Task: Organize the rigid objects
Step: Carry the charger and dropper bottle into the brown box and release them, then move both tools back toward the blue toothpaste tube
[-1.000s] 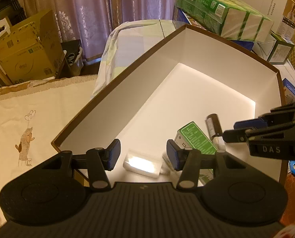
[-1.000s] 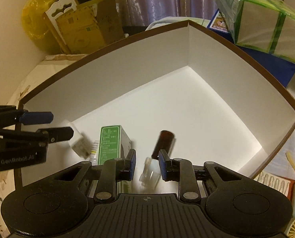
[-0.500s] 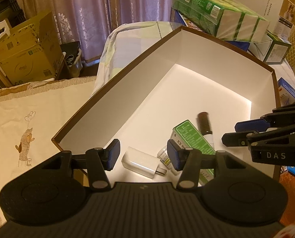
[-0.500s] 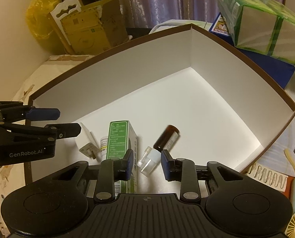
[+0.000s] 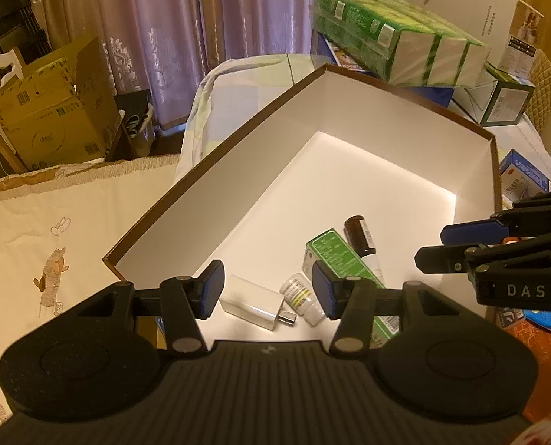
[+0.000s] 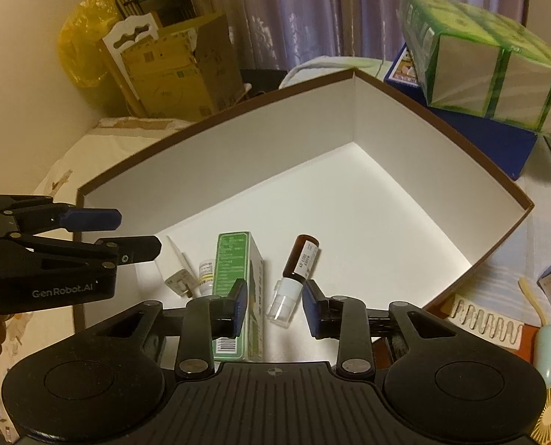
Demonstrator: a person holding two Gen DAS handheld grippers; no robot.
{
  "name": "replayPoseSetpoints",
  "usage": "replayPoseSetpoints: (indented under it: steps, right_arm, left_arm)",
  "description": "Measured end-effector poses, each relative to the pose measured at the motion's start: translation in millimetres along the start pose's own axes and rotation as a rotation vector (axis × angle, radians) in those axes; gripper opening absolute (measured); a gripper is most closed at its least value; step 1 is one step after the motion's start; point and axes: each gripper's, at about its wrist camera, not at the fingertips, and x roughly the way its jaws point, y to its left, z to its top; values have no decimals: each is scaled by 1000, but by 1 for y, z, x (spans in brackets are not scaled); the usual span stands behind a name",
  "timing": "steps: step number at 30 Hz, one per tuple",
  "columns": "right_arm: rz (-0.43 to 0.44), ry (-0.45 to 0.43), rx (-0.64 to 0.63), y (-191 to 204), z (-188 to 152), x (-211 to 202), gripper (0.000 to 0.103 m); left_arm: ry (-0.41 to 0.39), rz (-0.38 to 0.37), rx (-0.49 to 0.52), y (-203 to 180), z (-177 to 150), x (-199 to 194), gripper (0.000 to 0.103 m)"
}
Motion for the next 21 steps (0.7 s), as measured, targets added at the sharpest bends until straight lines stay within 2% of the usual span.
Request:
replayPoseSetpoints:
  steps: [21]
  right_arm:
    - [53,-124,8,-4,-37,-80,41]
  left_arm:
    - [-83,-3,-16,-48,-16,-62,51]
